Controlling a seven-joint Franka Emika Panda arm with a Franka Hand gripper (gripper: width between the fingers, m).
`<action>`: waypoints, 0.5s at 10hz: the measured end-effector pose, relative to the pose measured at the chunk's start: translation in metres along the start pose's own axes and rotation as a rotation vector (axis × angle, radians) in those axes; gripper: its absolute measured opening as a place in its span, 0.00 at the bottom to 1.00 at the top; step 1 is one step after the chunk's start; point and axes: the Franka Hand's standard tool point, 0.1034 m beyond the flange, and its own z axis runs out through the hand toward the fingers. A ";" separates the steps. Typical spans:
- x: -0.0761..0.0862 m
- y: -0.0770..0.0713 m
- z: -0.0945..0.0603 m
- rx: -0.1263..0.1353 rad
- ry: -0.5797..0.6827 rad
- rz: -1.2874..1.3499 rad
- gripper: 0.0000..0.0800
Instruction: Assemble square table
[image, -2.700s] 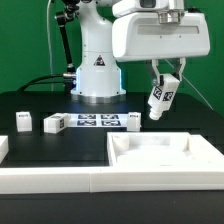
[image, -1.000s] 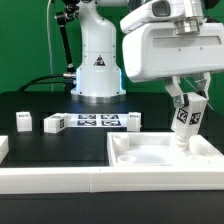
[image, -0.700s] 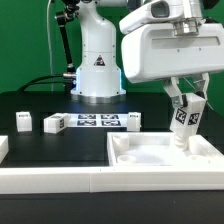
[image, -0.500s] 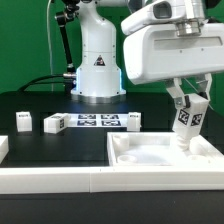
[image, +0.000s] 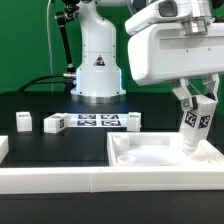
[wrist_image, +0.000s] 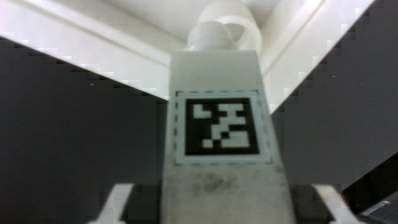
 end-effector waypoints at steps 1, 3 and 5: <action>0.000 0.003 0.002 -0.012 0.018 0.003 0.36; 0.002 -0.004 0.004 -0.010 0.023 0.017 0.36; 0.003 -0.008 0.005 -0.009 0.027 0.018 0.36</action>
Offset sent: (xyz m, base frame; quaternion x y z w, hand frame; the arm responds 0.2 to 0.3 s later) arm 0.0030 0.0127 0.0020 -0.0035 -0.0022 0.0165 0.9999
